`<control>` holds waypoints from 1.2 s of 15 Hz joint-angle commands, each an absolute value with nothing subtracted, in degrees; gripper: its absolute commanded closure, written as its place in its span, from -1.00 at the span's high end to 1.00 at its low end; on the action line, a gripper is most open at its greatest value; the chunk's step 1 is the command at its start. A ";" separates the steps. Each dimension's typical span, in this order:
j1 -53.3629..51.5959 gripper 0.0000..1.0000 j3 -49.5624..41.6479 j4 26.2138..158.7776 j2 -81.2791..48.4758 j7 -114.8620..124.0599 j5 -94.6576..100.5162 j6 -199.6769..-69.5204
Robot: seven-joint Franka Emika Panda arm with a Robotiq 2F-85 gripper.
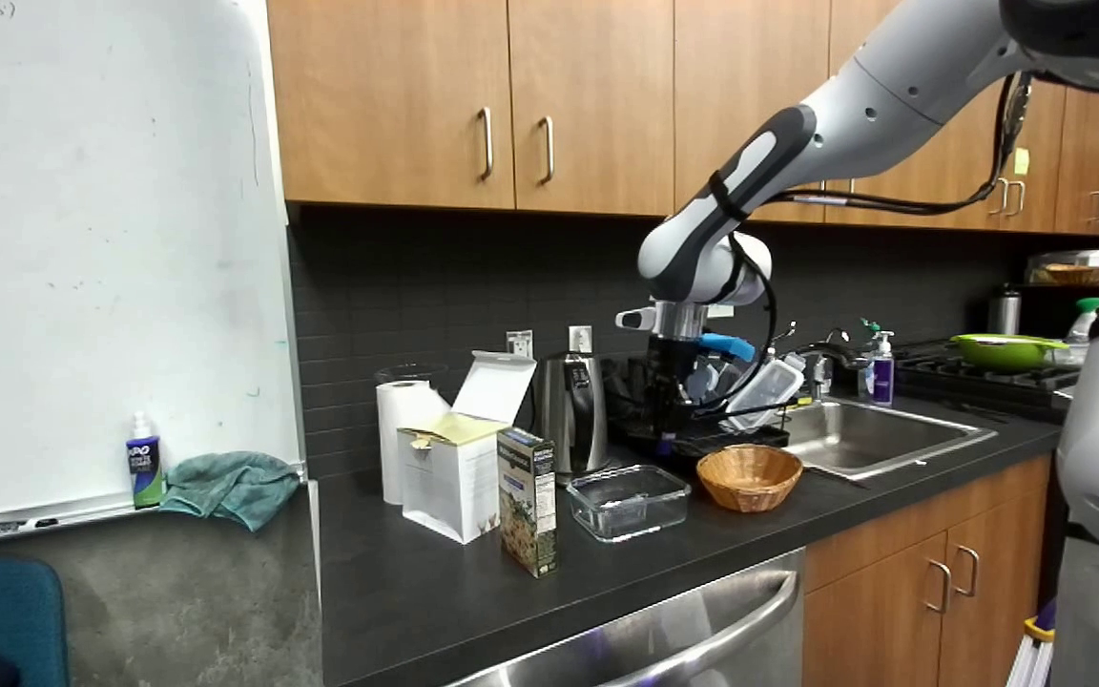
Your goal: Use the silver spoon in the glass bowl to place contents from the bowl into the basket.
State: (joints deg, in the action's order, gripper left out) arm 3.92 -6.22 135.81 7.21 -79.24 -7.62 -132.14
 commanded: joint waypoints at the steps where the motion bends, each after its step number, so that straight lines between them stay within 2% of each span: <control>1: 4.25 -0.92 -7.56 138.18 10.41 -81.37 -5.60 -131.13; 18: 6.37 -0.92 -13.31 139.77 11.38 -101.99 -4.59 -128.38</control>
State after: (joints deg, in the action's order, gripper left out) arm 5.62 -12.83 139.67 10.22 -98.58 -6.14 -129.76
